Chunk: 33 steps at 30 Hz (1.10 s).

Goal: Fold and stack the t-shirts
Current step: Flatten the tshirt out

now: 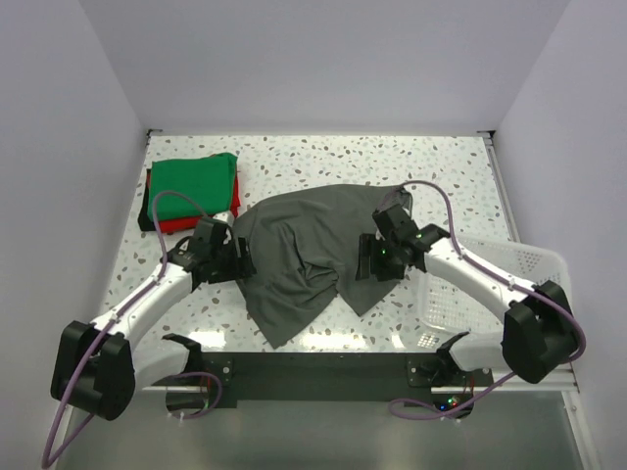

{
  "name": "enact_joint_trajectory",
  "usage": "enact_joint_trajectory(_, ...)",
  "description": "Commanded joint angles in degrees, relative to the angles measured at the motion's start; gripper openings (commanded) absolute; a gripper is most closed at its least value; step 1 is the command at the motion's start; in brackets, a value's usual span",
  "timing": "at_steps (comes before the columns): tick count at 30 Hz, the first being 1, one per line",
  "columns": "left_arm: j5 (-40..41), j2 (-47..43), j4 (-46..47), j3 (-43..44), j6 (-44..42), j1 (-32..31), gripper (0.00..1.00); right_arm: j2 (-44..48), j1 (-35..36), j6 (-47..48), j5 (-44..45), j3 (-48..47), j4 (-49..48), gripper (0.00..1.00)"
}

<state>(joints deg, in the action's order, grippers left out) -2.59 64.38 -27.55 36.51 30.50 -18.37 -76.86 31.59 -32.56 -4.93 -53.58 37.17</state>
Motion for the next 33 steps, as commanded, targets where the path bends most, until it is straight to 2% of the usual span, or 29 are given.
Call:
enact_joint_trajectory(1, -1.1, -1.5, 3.2, -2.1, 2.0, 1.7, 0.72, 3.4, 3.6, -6.0, 0.8, 5.8, -0.9, 0.61)
enact_joint_trajectory(4, 0.0, -0.5, 5.2, -3.4, 1.0, 3.2, 0.71, 3.9, 5.3, -7.9, 1.9, 10.2, -2.8, 0.61)
enact_joint_trajectory(14, 2.4, 6.6, 10.3, -1.9, -1.4, 4.8, 0.61, -2.1, 5.8, -7.9, 3.2, 11.0, -6.3, 0.57)
enact_joint_trajectory(16, 2.4, 8.3, 11.6, -1.8, -1.5, 4.9, 0.61, -4.2, 5.8, -7.5, 2.8, 10.7, -6.9, 0.53)
enact_joint_trajectory(17, 2.4, 8.8, 12.9, -1.8, -1.5, 5.0, 0.61, -4.9, 5.8, -7.5, 2.7, 10.4, -6.6, 0.45)
enact_joint_trajectory(20, 2.4, 11.1, 15.2, -1.4, -1.8, 5.2, 0.60, -6.0, 5.8, -6.9, 2.8, 8.9, -5.1, 0.32)
enact_joint_trajectory(21, 2.4, 11.9, 15.6, -1.2, -1.9, 5.3, 0.60, -5.7, 5.8, -6.9, 3.9, 8.3, -3.1, 0.23)
enact_joint_trajectory(23, 4.3, 14.6, 15.9, -0.3, -2.5, 5.8, 0.59, -4.2, 5.8, -6.9, 4.8, 6.4, -0.5, 0.16)
enact_joint_trajectory(27, 4.9, 18.6, 16.8, 0.9, -2.9, 6.7, 0.56, -1.0, 5.8, -6.8, 9.5, 3.2, 7.5, 0.14)
enact_joint_trajectory(33, 6.0, 24.1, 17.4, 3.4, -4.0, 7.0, 0.52, 0.9, 5.7, -6.2, 12.8, 0.4, 14.6, 0.14)
